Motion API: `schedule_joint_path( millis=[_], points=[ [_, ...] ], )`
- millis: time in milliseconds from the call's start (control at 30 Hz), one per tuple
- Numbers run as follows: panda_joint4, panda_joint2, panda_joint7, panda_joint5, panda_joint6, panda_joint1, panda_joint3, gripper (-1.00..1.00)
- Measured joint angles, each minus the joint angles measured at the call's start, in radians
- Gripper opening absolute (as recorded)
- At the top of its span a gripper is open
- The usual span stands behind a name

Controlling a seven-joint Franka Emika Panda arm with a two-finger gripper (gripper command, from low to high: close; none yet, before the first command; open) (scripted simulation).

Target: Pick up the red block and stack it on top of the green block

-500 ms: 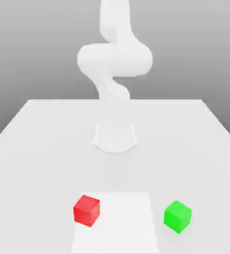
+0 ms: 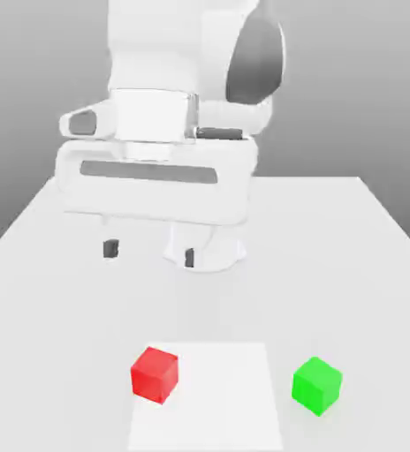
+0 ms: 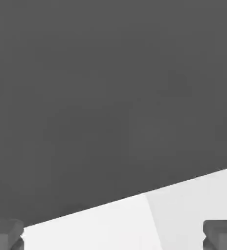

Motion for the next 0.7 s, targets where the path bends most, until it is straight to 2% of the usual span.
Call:
schedule_joint_path(
  millis=[167, 367, 400, 600, 700],
  points=[
    [-0.086, 0.181, 0.036, 0.019, 0.101, -0.027, -0.014, 0.00],
    [-0.075, 0.398, 0.030, 0.040, 0.278, -0.034, -0.003, 0.00],
    [-0.071, 0.424, 0.029, 0.041, 0.299, -0.036, -0.001, -1.00],
    [-0.069, 0.437, 0.031, 0.039, 0.311, -0.037, 0.000, -1.00],
    [-0.079, 0.371, 0.033, 0.035, 0.255, -0.037, -0.001, -1.00]
  ],
)
